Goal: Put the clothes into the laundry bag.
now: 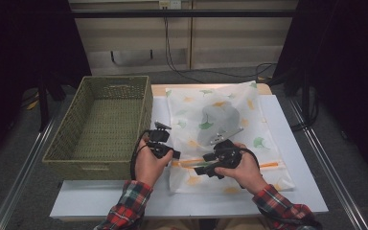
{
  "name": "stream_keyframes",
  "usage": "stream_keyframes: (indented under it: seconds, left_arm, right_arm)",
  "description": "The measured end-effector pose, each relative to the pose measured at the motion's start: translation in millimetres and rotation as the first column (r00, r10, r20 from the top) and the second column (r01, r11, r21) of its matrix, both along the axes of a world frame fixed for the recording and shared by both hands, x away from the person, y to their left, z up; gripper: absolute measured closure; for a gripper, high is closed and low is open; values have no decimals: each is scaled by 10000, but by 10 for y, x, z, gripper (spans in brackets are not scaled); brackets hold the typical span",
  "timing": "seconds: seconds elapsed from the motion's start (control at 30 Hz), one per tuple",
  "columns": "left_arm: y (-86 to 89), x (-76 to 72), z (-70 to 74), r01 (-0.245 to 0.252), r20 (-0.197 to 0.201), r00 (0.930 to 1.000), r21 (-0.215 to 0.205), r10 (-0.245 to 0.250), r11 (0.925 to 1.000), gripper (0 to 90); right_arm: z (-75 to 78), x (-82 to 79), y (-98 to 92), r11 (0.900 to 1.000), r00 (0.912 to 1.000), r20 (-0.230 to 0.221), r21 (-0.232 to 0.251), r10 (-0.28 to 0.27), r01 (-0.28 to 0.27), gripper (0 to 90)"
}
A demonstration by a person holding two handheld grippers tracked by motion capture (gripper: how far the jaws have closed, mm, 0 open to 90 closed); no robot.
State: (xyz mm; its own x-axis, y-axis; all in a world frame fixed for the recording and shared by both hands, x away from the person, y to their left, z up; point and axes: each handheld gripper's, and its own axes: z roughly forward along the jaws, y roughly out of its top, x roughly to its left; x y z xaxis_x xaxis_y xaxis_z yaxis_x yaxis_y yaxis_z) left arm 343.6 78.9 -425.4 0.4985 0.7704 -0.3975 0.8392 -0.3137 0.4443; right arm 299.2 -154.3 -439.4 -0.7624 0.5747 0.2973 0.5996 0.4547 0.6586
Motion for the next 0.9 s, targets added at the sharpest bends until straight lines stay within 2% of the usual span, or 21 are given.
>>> stream_keyframes:
  seconds: [0.27, 0.37, 0.4, 0.73, 0.8, 0.9]
  left_arm:
    - [-33, -17, 1, -134, -28, 9999, -86, 134, 9999, 879]
    - [-25, -13, -2, 41, -32, 10000, 8, -41, 10000, 879]
    - [-34, -17, -3, -130, -56, 9999, -93, 130, 9999, 880]
    - [-21, -15, 18, -41, -88, 10000, -90, 41, 10000, 881]
    - [-26, -19, 19, -144, -117, 9998, -154, 142, 9998, 882]
    - [-27, -20, 31, -139, -101, 9999, -189, 137, 9997, 882]
  right_arm:
    - [-70, -2, 135, 9993, 9992, -147, -86, 370, -371, 447]
    - [-84, 6, 170, 9993, 9992, -142, -64, 381, -382, 473]
    - [-82, 4, 177, 9994, 9992, -179, -75, 350, -351, 481]
    - [-109, 29, 252, 9995, 9993, -217, -21, 303, -304, 482]
    - [-116, 28, 267, 9994, 9994, -163, -144, 301, -304, 491]
    - [-129, 30, 286, 9996, 9994, -199, -48, 275, -276, 511]
